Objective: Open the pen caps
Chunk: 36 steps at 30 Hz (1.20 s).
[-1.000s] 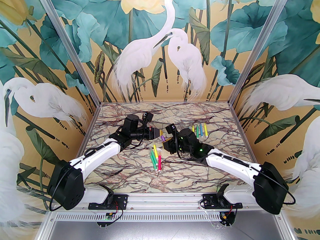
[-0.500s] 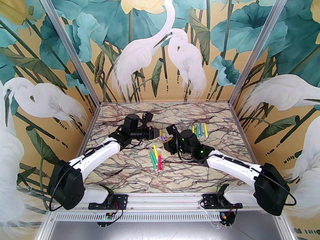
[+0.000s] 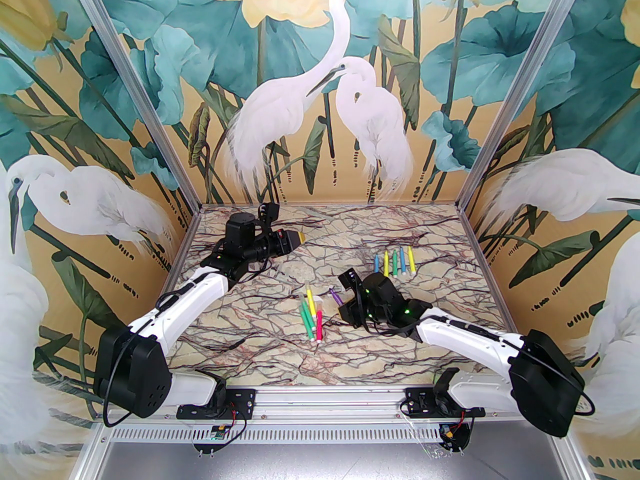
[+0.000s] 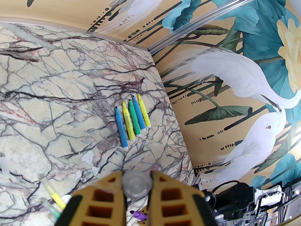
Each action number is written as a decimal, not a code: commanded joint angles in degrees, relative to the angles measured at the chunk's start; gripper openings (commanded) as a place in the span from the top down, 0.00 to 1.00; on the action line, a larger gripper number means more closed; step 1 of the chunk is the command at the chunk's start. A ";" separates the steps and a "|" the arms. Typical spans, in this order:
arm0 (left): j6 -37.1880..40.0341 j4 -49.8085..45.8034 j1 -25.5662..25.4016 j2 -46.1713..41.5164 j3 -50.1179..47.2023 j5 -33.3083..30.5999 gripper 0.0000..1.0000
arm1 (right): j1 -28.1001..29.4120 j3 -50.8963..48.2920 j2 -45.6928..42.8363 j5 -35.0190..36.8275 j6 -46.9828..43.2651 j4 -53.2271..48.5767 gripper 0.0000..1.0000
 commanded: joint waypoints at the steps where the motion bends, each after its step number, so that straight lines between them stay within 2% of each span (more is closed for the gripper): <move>1: 3.48 -5.12 0.13 0.53 2.73 -4.31 1.00 | -0.99 -0.19 -1.02 5.42 1.17 -0.14 1.00; 7: 11.27 -20.15 0.15 4.12 7.40 -16.45 1.00 | -5.53 2.46 2.34 13.80 7.10 1.03 1.00; 12: 14.95 -27.23 0.06 8.83 9.59 -21.85 1.00 | -7.47 8.65 8.60 22.92 11.40 -1.83 1.00; 17: 15.82 -29.33 0.04 13.42 10.86 -21.45 1.00 | -9.73 13.67 15.96 25.81 15.21 -2.54 1.00; 23: 17.79 -31.74 0.04 19.00 13.05 -20.49 1.00 | -12.68 17.27 23.52 24.22 18.26 -0.85 1.00; 36: 19.76 -33.58 -0.52 28.59 16.73 -17.62 1.00 | -12.99 24.71 33.67 30.19 18.14 -3.36 1.00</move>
